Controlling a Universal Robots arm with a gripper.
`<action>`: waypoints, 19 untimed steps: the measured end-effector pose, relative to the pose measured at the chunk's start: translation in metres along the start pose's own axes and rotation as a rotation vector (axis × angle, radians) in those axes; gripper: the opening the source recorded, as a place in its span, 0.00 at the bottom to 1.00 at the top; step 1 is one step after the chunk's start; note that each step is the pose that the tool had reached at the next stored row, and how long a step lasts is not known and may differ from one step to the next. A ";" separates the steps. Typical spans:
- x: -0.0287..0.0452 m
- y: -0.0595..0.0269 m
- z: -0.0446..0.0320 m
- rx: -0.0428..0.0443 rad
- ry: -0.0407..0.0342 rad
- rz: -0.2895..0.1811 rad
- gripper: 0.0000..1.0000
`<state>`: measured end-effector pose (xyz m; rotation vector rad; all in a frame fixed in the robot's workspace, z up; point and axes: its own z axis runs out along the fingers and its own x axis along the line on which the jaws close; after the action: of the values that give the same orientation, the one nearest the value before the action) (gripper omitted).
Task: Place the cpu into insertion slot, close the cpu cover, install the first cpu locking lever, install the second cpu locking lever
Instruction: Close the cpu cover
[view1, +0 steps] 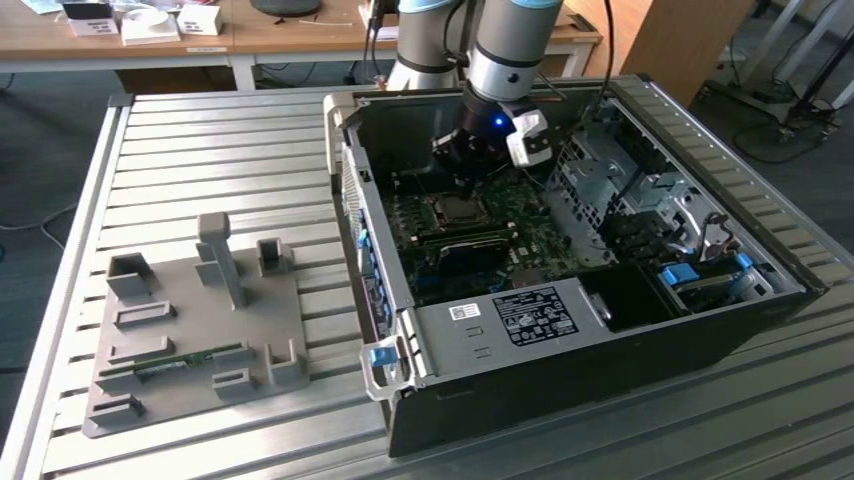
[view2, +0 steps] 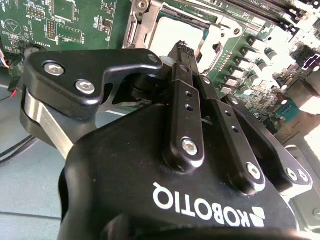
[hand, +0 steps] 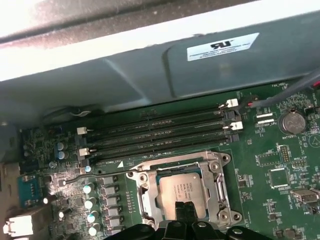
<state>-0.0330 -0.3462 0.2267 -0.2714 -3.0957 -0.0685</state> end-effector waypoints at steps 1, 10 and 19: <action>0.0000 0.0000 0.0001 -0.0006 -0.0009 -0.008 0.11; 0.0000 -0.0001 0.0017 -0.0105 -0.0122 -0.074 0.11; 0.0008 -0.0003 0.0034 -0.0222 -0.0338 -0.098 0.11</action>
<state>-0.0339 -0.3462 0.2234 -0.1225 -3.1421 -0.1019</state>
